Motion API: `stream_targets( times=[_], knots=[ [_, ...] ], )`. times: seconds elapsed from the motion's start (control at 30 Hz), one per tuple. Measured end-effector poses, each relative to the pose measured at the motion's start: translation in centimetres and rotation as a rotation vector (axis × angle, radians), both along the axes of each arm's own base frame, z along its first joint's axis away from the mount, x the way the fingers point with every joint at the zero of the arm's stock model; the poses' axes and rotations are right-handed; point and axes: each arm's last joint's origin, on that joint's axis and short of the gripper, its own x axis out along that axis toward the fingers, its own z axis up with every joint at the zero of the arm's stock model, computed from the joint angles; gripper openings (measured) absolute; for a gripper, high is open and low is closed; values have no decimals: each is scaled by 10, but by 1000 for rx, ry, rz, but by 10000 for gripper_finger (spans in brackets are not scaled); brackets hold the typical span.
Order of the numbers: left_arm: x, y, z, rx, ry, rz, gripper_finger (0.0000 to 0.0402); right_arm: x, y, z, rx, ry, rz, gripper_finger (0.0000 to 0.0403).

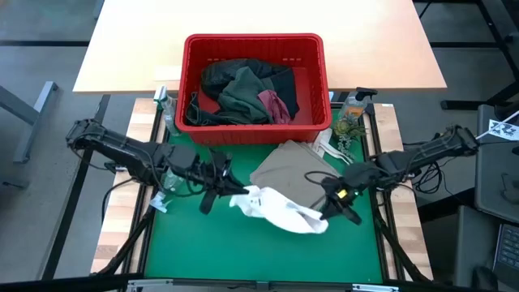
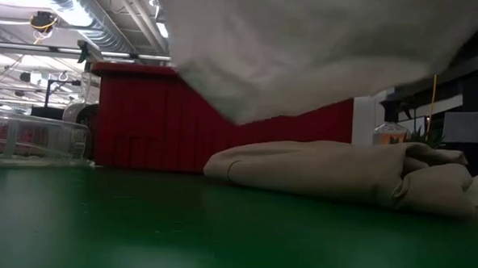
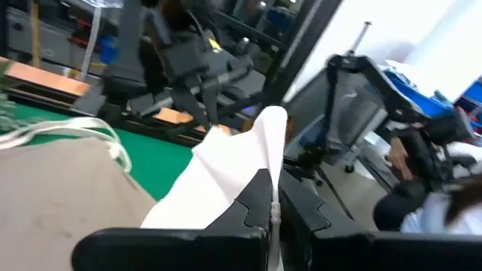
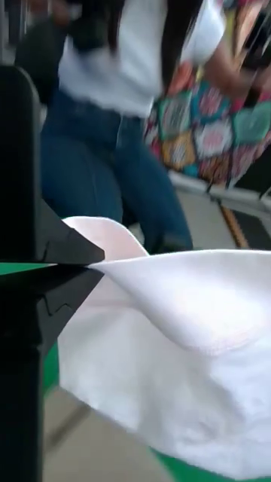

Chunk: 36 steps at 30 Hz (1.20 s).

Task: Fold laundry
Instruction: Fold the white underwear

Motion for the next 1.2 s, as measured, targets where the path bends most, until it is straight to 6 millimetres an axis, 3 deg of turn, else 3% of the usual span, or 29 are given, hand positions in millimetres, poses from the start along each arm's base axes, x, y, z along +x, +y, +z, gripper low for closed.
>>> stream_targets(
  times=[0.23, 0.47, 0.73, 1.0, 1.2],
  knots=[
    [3, -32, -14, 34, 44, -1, 4, -6, 24, 2, 70, 42, -19, 1],
    [16, -46, -37, 78, 111, 166, 4, -13, 17, -13, 63, 289, -217, 0],
    [23, -29, -61, 38, 271, 429, 4, -24, -15, -34, -83, 563, -460, 0],
    [22, -1, -72, 127, 367, 658, 4, -23, -48, -38, -262, 536, -651, 0],
    [34, 16, -86, 154, 412, 739, 4, -20, -64, -42, -327, 561, -705, 0]
  ],
)
